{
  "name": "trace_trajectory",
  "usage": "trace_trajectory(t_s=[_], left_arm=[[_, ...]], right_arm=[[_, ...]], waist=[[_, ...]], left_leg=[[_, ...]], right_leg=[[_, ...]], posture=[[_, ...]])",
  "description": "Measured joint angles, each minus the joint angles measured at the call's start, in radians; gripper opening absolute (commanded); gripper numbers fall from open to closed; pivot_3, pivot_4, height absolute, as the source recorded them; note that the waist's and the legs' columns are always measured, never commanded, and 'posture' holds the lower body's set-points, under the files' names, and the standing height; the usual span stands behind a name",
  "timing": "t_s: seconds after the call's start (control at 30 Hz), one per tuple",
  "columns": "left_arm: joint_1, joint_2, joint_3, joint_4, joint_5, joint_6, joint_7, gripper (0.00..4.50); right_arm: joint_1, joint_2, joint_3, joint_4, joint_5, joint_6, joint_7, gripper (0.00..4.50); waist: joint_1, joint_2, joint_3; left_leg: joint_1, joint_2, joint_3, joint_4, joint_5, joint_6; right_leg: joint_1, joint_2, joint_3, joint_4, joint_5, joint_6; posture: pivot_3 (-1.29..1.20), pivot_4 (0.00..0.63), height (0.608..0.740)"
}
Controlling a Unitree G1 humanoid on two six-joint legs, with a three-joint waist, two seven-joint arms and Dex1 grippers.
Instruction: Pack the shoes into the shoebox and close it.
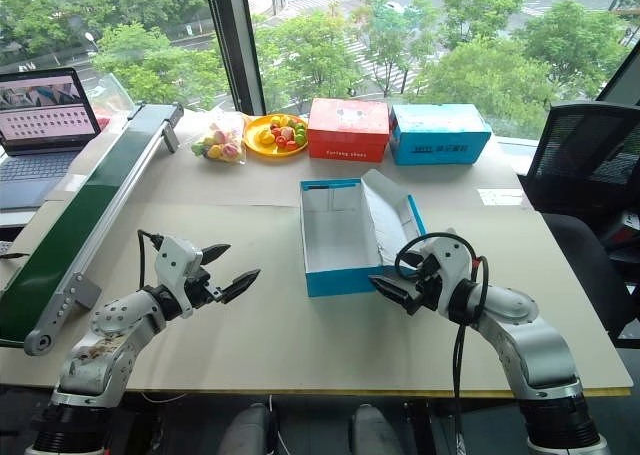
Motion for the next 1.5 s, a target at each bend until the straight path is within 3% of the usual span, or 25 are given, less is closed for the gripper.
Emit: trace_trajectory(t_s=[0.17,0.33,0.63,0.83,1.03,1.23,1.5], left_arm=[[-0.054,-0.026,0.0,0.057,0.022,-0.028,0.033,4.5],[-0.146,-0.03,0.054,0.144,0.043,-0.042,0.118,4.5],[-0.219,-0.027,0.192,0.144,0.06,0.025,0.327,4.5],[-0.197,-0.026,0.22,0.089,0.078,0.095,0.403,4.5],[-0.171,-0.062,0.233,0.035,0.06,0.123,0.427,4.5],[-0.202,-0.04,0.283,0.067,0.071,0.178,0.481,4.5],[-0.33,0.067,0.353,0.268,0.07,0.174,0.474,4.5]], right_arm=[[-0.034,0.0,0.0,0.01,-0.001,0.0,0.001,4.47],[-0.183,0.011,-0.001,0.053,-0.008,0.0,-0.012,4.47],[-0.383,0.171,0.089,0.1,0.0,0.04,-0.024,4.47],[-0.468,0.264,0.192,0.199,-0.016,0.018,0.043,4.47],[-0.546,0.325,0.201,0.315,-0.045,-0.067,0.092,4.47],[-0.564,0.36,0.229,0.357,-0.08,-0.092,0.107,4.47],[-0.568,0.412,0.257,0.359,-0.112,-0.109,0.099,4.47]], waist=[[0.001,0.0,0.0],[-0.006,0.0,0.0],[-0.004,0.0,0.0],[0.001,-0.001,0.0],[0.003,-0.001,0.0],[-0.001,-0.001,0.0],[0.0,-0.001,0.0]], left_leg=[[0.0,0.0,0.0,0.001,0.0,0.0],[0.0,0.0,0.0,0.0,0.0,0.0],[-0.002,0.0,-0.001,0.0,0.0,0.0],[-0.002,0.0,-0.001,0.001,0.0,0.0],[-0.003,0.0,-0.001,0.0,0.0,0.0],[-0.003,0.0,-0.001,0.0,0.0,0.0],[-0.003,0.0,-0.001,0.0,0.0,0.0]], right_leg=[[0.0,0.0,0.0,0.0,0.0,0.0],[0.0,0.001,0.0,0.0,0.001,0.001],[-0.001,0.001,0.0,0.001,0.002,-0.001],[-0.001,0.001,-0.001,0.001,0.003,-0.003],[-0.002,0.001,-0.002,0.001,0.005,-0.006],[-0.002,0.001,-0.002,0.001,0.005,-0.006],[-0.003,0.001,-0.002,0.001,0.005,-0.006]], posture=[[0.0,0.15,0.74],[0.0,0.15,0.74],[0.0,0.15,0.74],[0.0,0.15,0.74],[0.0,0.15,0.74],[0.0,0.15,0.74],[0.0,0.15,0.74]])
